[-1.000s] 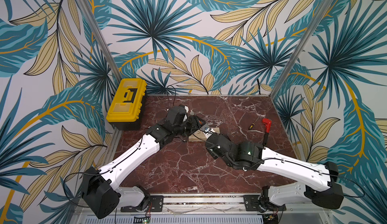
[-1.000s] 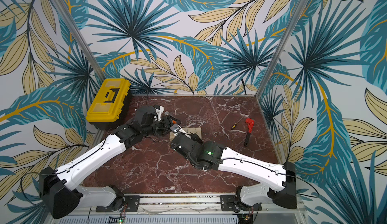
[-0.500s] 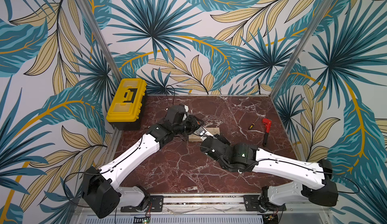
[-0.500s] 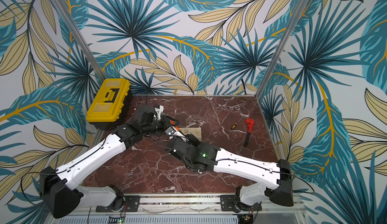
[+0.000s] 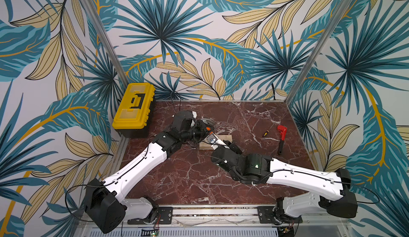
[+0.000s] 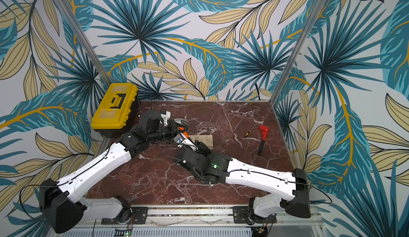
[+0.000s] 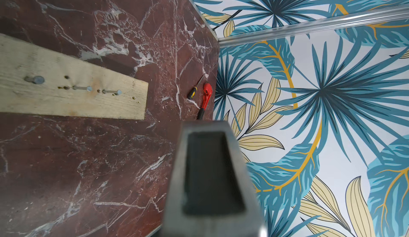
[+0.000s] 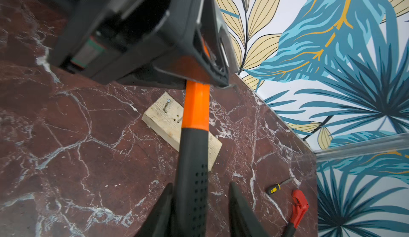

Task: Use a claw hammer to pull out a nail
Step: Pick up the hammer at the center of the board.

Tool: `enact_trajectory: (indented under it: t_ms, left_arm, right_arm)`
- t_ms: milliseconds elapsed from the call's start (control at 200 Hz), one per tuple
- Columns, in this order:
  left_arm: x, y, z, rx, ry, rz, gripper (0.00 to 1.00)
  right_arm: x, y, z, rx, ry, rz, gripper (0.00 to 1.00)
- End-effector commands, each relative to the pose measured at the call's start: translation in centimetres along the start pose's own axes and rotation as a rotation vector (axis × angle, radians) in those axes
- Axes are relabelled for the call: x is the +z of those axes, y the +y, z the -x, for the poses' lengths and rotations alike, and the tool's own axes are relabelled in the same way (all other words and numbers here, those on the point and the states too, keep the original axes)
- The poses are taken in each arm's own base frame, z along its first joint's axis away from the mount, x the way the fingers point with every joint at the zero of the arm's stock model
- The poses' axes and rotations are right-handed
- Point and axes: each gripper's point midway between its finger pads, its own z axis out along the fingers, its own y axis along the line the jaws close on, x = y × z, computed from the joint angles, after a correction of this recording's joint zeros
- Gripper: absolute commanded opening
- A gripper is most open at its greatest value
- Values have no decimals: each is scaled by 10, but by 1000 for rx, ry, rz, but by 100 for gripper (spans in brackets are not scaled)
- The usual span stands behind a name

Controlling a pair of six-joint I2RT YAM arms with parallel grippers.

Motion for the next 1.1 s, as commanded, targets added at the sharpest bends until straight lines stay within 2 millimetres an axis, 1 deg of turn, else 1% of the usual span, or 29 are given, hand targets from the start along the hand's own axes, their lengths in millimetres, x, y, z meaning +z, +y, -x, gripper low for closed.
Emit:
enact_trajectory:
  t_ms: [0,25,40,125,240,386,521,621,786,796,811,846,866,876,891,981,1096]
  left_arm:
    - [-9,5,11,117,-59,6,0]
    - [-10,6,12,118,-64,8,0]
    - [-11,1,14,127,-77,-14,0]
    - [-14,-2,18,141,-99,-38,0]
    - [-21,-7,24,169,-147,-75,0]
    - [-31,-14,32,196,-204,-115,0]
    - [-42,-28,37,240,-255,-181,0]
    - [-52,-39,41,262,-301,-225,0]
    - [-64,-63,37,314,-312,-340,0]
    - [-65,-65,37,317,-311,-348,0]
    - [-66,-67,36,321,-310,-358,0]
    - [-68,-71,35,328,-310,-376,0]
    - [-69,-73,36,331,-315,-384,0]
    - [-71,-75,36,333,-319,-389,0]
    - [-72,-75,36,334,-323,-392,0]
    - [-80,-84,38,351,-355,-432,0]
    - [-86,-95,37,352,-358,-485,0]
  right_arm:
    - [-24,-33,19,200,-112,-18,49]
    - [-27,-35,19,222,-117,-11,51]
    - [-28,-36,18,233,-119,-6,51]
    - [-33,-41,14,314,-125,32,55]
    - [-34,-44,6,432,-116,101,57]
    - [-28,-46,-5,562,-91,163,58]
    - [-20,-38,-11,694,-74,275,59]
    - [-14,-35,-12,809,-81,368,60]
    - [-9,-27,-4,949,-105,536,70]
    - [-8,-25,-5,952,-97,547,70]
    - [-9,-26,2,971,-124,570,70]
    - [-7,-26,4,1003,-131,600,70]
    - [-8,-22,5,1017,-132,628,70]
    - [-4,-28,5,1033,-139,619,70]
    - [-3,-29,6,1051,-145,633,70]
    - [-4,-28,15,1120,-194,736,70]
    - [-5,-27,27,1187,-255,847,71]
